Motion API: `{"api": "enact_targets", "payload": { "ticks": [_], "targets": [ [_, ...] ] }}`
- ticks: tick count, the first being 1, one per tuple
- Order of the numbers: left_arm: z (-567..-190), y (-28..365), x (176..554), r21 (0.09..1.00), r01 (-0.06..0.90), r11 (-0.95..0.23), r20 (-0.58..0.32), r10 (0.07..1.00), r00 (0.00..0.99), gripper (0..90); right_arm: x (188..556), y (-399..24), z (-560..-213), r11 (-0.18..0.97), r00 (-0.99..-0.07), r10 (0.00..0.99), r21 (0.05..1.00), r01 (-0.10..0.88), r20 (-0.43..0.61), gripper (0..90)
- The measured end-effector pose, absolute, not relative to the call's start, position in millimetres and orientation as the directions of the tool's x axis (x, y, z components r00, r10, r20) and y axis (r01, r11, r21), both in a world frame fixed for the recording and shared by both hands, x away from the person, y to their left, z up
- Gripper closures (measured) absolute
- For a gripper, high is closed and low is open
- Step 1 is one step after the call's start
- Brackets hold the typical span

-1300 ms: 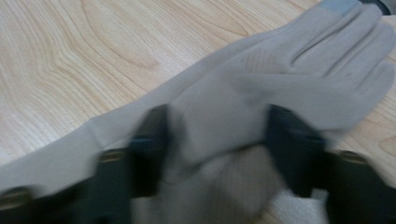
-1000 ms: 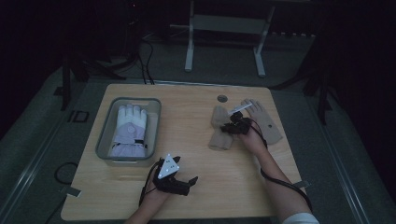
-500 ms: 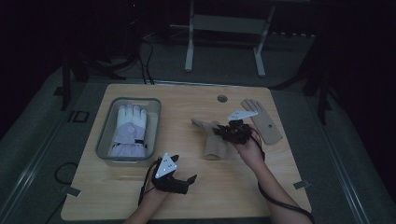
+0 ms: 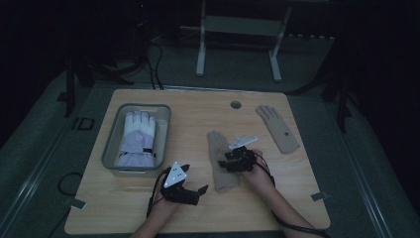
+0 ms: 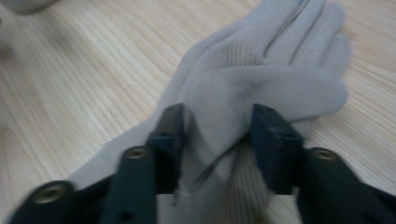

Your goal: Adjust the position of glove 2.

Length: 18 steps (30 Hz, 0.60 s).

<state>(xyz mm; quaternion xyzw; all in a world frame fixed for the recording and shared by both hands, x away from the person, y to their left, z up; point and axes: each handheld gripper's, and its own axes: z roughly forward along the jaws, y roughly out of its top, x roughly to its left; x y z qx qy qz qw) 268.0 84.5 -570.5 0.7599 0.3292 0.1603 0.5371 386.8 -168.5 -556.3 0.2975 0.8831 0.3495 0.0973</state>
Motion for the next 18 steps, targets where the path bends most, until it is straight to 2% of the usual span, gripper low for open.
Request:
{"api": "enact_targets", "payload": {
  "ticks": [5, 7, 10, 18],
  "targets": [
    [-570.4, 85.1, 267.7, 0.924, 0.325, -0.204, -0.107, 0.675, 0.730, 1.2, 385.4, -163.3, -558.6, 0.576, -0.809, 0.587, 0.686, 0.446, 0.033, 46.5],
    [-570.8, 85.0, 268.1, 0.925, 0.323, -0.202, -0.107, 0.674, 0.731, 1.2, 385.5, -157.4, -558.8, 0.558, -0.794, 0.607, 0.687, 0.466, 0.045, 43.1],
    [-571.1, 85.0, 268.3, 0.926, 0.317, -0.203, -0.103, 0.674, 0.732, 1.2, 380.7, -144.6, -561.9, 0.553, -0.773, 0.635, 0.695, 0.460, 0.006, 40.4],
    [-570.6, 85.4, 267.4, 0.929, 0.309, -0.202, -0.097, 0.673, 0.733, 1.2, 387.8, -133.3, -564.2, 0.510, -0.693, 0.720, 0.706, 0.491, -0.038, 41.8]
  ]
}}
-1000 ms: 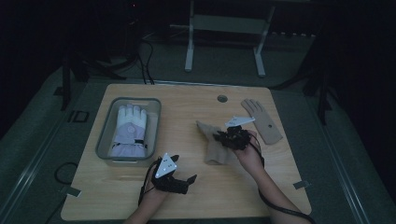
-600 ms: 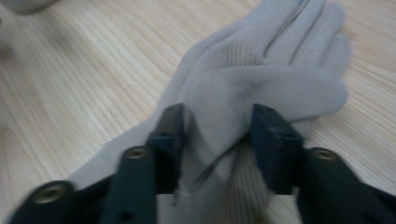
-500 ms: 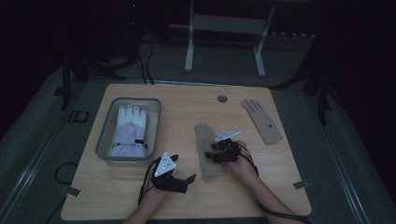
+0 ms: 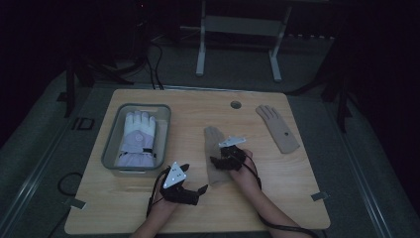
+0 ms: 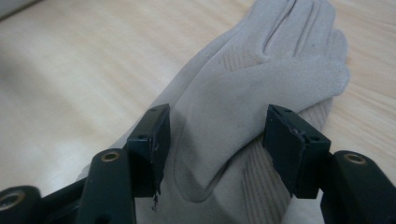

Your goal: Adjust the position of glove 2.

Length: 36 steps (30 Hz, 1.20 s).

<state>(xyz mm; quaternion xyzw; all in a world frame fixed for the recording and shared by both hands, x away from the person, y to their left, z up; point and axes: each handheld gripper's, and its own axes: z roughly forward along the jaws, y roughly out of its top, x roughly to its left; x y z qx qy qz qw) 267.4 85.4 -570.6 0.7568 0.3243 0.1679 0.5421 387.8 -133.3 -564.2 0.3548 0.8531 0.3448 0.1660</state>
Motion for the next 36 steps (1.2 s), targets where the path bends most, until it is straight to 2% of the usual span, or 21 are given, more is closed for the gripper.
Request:
{"api": "enact_targets", "payload": {
  "ticks": [2, 4, 14, 21, 26, 29, 36],
  "targets": [
    [-570.9, 85.6, 267.3, 0.930, 0.309, -0.198, -0.101, 0.671, 0.735, 1.2, 395.0, -136.6, -563.6, 0.465, -0.632, 0.774, 0.709, 0.529, -0.037, 42.3],
    [-571.2, 85.7, 267.5, 0.930, 0.310, -0.197, -0.102, 0.671, 0.735, 1.2, 398.1, -139.2, -564.0, 0.448, -0.614, 0.788, 0.715, 0.537, -0.033, 42.3],
    [-573.0, 85.9, 269.2, 0.928, 0.313, -0.201, -0.104, 0.667, 0.738, 1.2, 397.3, -159.3, -548.0, 0.403, -0.648, 0.761, 0.772, 0.491, 0.015, 43.3],
    [-575.3, 85.6, 270.3, 0.927, 0.317, -0.199, -0.107, 0.669, 0.735, 1.2, 405.5, -207.2, -513.4, 0.370, -0.659, 0.753, 0.829, 0.420, -0.002, 43.2],
    [-576.3, 84.8, 270.9, 0.926, 0.320, -0.202, -0.108, 0.669, 0.735, 1.2, 415.3, -237.7, -500.0, 0.358, -0.633, 0.774, 0.834, 0.421, -0.012, 41.3],
    [-576.9, 83.9, 270.5, 0.925, 0.316, -0.209, -0.099, 0.671, 0.735, 1.2, 423.3, -270.8, -489.9, 0.320, -0.605, 0.796, 0.849, 0.421, -0.001, 42.4],
    [-576.9, 84.0, 270.3, 0.926, 0.315, -0.207, -0.098, 0.674, 0.733, 1.2, 440.6, -309.4, -486.1, 0.305, -0.550, 0.835, 0.834, 0.460, -0.003, 42.5]
  ]
}}
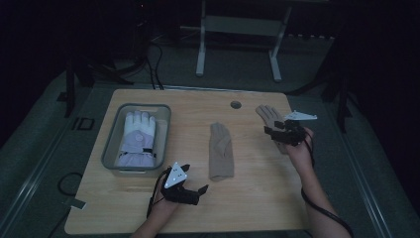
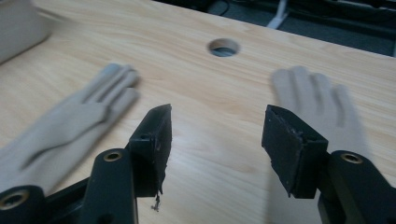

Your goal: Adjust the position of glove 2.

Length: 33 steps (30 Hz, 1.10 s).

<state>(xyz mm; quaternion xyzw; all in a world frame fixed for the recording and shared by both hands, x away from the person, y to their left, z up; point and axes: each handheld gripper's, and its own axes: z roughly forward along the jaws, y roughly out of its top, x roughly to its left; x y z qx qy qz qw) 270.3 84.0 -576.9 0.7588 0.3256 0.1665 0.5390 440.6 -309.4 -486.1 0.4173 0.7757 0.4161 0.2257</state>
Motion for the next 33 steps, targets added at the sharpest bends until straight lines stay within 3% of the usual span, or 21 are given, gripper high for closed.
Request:
{"api": "enact_targets", "payload": {
  "ticks": [6, 15, 23, 33],
  "targets": [
    [-576.9, 84.1, 270.7, 0.925, 0.318, -0.207, -0.102, 0.671, 0.734, 1.2, 461.2, -340.9, -501.2, 0.262, -0.507, 0.861, 0.812, 0.522, 0.048, 47.0],
    [-577.3, 85.3, 270.5, 0.929, 0.315, -0.192, -0.112, 0.667, 0.736, 1.2, 492.0, -367.1, -511.4, 0.268, -0.470, 0.883, 0.797, 0.541, 0.022, 45.6],
    [-577.2, 85.7, 270.9, 0.928, 0.319, -0.191, -0.116, 0.667, 0.736, 1.2, 512.9, -369.1, -519.3, 0.283, -0.467, 0.884, 0.791, 0.543, 0.004, 38.4],
    [-577.3, 86.0, 270.8, 0.928, 0.321, -0.191, -0.120, 0.662, 0.740, 1.2, 521.6, -363.7, -552.2, 0.333, -0.486, 0.874, 0.735, 0.591, -0.005, 41.5]
  ]
}}
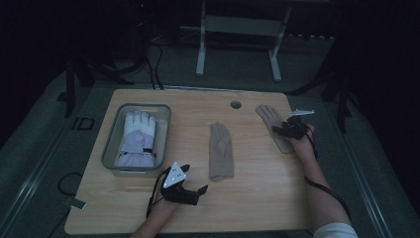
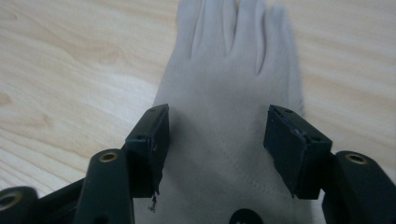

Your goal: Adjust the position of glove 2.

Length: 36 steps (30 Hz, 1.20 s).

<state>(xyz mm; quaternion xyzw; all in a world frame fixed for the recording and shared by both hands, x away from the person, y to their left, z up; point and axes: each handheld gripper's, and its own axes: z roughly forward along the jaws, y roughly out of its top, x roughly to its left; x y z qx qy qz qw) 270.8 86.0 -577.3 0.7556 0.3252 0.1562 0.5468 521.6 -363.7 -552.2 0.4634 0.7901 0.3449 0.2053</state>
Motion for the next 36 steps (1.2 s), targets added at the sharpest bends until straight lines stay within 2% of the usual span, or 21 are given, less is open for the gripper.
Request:
{"api": "enact_targets", "payload": {
  "ticks": [4, 8, 11, 21, 24, 28, 30, 31, 36],
  "targets": [
    [-577.3, 86.1, 270.7, 0.929, 0.319, -0.187, -0.121, 0.661, 0.740, 1.3, 518.3, -361.9, -554.5, 0.318, -0.475, 0.880, 0.751, 0.579, -0.007, 57.1],
    [-577.2, 86.0, 271.1, 0.927, 0.322, -0.191, -0.121, 0.660, 0.741, 1.2, 517.3, -362.9, -554.2, 0.274, -0.461, 0.886, 0.752, 0.600, 0.045, 72.3],
    [-577.3, 86.2, 271.2, 0.927, 0.324, -0.189, -0.124, 0.661, 0.740, 1.2, 515.9, -360.9, -552.3, 0.248, -0.430, 0.901, 0.742, 0.623, 0.060, 77.2],
    [-577.3, 86.0, 271.5, 0.928, 0.321, -0.189, -0.123, 0.659, 0.742, 1.3, 498.2, -350.4, -544.0, 0.199, -0.406, 0.909, 0.758, 0.622, 0.095, 78.4],
    [-577.2, 85.3, 271.5, 0.929, 0.320, -0.187, -0.122, 0.661, 0.740, 1.3, 483.0, -349.1, -534.4, 0.118, -0.365, 0.918, 0.776, 0.620, 0.152, 78.6],
    [-577.3, 85.0, 271.1, 0.929, 0.319, -0.187, -0.119, 0.664, 0.738, 1.3, 464.0, -347.3, -522.1, 0.070, -0.338, 0.924, 0.787, 0.612, 0.181, 78.7],
    [-577.3, 84.9, 270.8, 0.930, 0.316, -0.188, -0.117, 0.663, 0.739, 1.3, 464.0, -347.3, -522.1, 0.070, -0.338, 0.924, 0.787, 0.612, 0.181, 78.7],
    [-577.1, 84.3, 270.5, 0.929, 0.315, -0.194, -0.113, 0.661, 0.742, 1.3, 444.2, -346.5, -512.6, 0.058, -0.321, 0.931, 0.796, 0.602, 0.175, 78.8],
    [-577.4, 86.0, 271.5, 0.935, 0.307, -0.177, -0.124, 0.647, 0.752, 1.3, 410.3, -346.0, -496.5, 0.057, -0.270, 0.956, 0.827, 0.560, 0.116, 78.7]
  ]
}}
